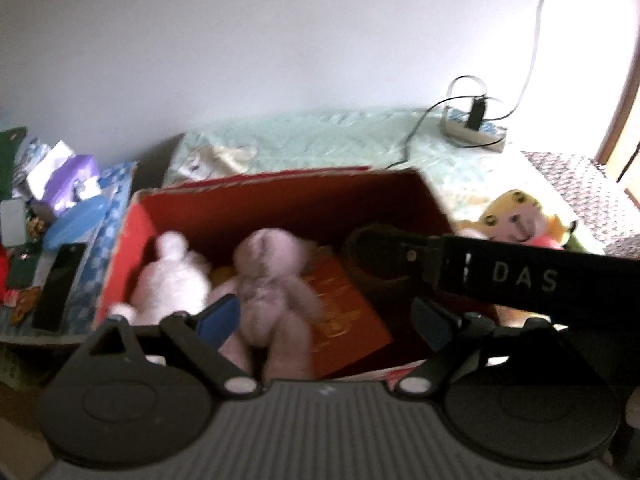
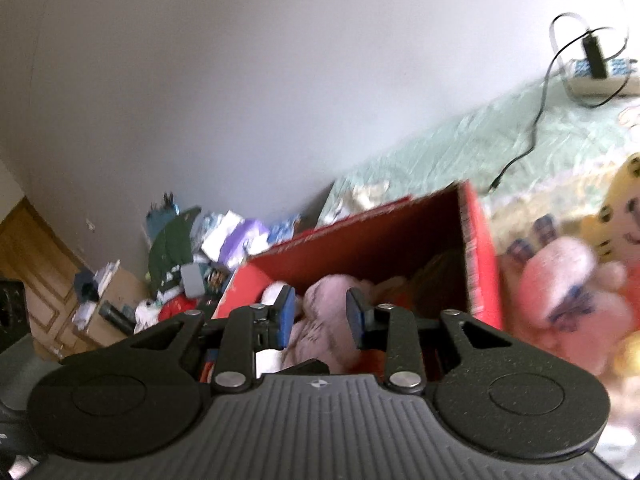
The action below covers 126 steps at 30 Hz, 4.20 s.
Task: Organize objects
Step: 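Move the right gripper back to the yellow tiger plush in the pile, then close the right gripper on the yellow tiger plush's pink shirt, then lift the yellow tiger plush with the right gripper toward the red box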
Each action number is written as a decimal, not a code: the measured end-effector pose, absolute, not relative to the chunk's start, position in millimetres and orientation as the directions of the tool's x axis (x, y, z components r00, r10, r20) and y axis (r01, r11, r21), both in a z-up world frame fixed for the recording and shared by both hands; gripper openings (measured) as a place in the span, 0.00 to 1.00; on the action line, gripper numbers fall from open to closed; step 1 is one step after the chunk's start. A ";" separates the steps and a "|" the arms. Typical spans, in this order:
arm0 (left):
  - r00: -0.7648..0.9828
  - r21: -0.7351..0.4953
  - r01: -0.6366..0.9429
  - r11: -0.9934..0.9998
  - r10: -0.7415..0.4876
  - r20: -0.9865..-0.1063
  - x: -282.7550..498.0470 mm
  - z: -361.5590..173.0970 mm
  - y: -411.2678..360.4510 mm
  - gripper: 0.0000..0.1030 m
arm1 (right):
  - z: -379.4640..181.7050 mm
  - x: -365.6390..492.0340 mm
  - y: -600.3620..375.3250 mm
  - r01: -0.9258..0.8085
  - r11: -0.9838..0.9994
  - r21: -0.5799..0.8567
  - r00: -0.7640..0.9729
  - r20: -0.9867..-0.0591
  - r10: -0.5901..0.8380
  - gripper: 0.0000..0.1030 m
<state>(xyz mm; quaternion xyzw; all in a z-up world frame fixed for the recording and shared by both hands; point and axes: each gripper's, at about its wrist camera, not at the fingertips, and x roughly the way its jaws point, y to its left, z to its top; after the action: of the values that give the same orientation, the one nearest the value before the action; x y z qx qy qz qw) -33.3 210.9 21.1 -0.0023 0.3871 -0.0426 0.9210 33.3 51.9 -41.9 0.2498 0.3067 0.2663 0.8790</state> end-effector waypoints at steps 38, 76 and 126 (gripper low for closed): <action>0.447 -0.358 0.244 0.901 -0.432 -0.783 43.1 -43.0 -0.5 0.90 | -78.6 42.7 -183.1 -0.062 0.818 0.572 0.710 -0.551 0.439 0.38; 0.408 -0.354 0.249 0.901 -0.430 -0.806 76.5 -78.3 -18.8 0.86 | -101.2 80.9 -169.1 -0.202 0.814 0.544 0.563 -0.616 0.551 0.25; 0.641 -0.319 0.294 0.901 -0.434 -0.633 -22.6 14.5 180.6 0.82 | -21.3 15.5 20.2 -0.386 0.732 0.561 0.704 -0.334 0.627 0.21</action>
<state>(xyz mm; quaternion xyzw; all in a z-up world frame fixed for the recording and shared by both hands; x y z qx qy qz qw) -22.6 180.6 14.5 -0.0937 0.3723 -0.2019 0.9010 15.5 20.2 -21.3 0.2316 0.2604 0.2835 0.8934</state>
